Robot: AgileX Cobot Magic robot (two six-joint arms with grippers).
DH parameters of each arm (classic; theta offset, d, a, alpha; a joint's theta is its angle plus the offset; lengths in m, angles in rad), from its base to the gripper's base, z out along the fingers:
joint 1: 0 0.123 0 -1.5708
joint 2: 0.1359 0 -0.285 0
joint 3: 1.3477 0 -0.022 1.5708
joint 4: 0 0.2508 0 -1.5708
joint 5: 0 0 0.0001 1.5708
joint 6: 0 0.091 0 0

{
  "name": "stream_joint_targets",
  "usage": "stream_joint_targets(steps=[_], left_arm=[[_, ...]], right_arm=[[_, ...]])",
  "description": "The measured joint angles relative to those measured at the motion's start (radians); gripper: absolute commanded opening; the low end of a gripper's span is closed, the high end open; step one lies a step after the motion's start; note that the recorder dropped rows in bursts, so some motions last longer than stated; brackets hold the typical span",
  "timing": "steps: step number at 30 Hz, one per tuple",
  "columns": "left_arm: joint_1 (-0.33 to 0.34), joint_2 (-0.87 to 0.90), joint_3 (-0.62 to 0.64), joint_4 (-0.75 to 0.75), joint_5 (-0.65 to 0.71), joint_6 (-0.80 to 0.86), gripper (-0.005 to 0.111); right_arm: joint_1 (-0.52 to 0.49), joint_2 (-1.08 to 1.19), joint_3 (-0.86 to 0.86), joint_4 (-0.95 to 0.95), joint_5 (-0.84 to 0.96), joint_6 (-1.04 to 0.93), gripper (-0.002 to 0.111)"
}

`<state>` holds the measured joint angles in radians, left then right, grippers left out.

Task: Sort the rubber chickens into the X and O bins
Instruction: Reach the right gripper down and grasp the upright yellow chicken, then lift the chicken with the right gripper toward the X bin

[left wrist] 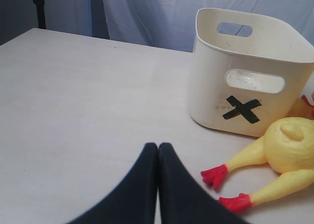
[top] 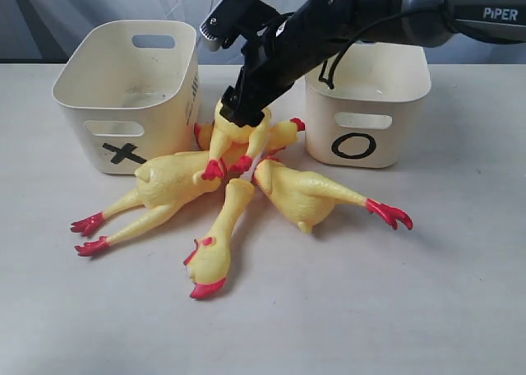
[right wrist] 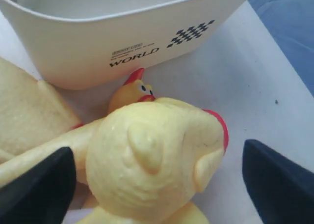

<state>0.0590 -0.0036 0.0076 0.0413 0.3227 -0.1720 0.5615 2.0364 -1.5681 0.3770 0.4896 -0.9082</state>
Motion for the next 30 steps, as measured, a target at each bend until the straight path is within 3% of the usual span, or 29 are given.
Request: stream_joint_targets(steps=[7, 9, 11, 14, 16, 18, 30], left_arm=[[0.000, 0.000, 0.000, 0.000, 0.000, 0.000, 0.000], [0.000, 0.000, 0.000, 0.000, 0.000, 0.000, 0.000], [0.000, 0.000, 0.000, 0.000, 0.000, 0.000, 0.000], [0.000, 0.000, 0.000, 0.000, 0.000, 0.000, 0.000], [0.000, 0.000, 0.000, 0.000, 0.000, 0.000, 0.000], [0.000, 0.000, 0.000, 0.000, 0.000, 0.000, 0.000], [0.000, 0.000, 0.000, 0.000, 0.000, 0.000, 0.000]], right_arm=[[0.014, 0.070, -0.006, 0.005, -0.013, -0.008, 0.086], [0.033, 0.093, -0.006, -0.003, -0.018, -0.017, 0.081], [0.051, 0.105, -0.006, -0.046, -0.028, -0.019, 0.060], [0.075, 0.106, -0.013, -0.154, -0.038, -0.024, -0.001], [0.095, 0.106, -0.015, -0.231, -0.040, -0.024, 0.003], [0.108, 0.097, -0.015, -0.283, -0.042, -0.016, -0.001], [0.128, -0.051, -0.098, -0.420, -0.001, 0.181, -0.001]])
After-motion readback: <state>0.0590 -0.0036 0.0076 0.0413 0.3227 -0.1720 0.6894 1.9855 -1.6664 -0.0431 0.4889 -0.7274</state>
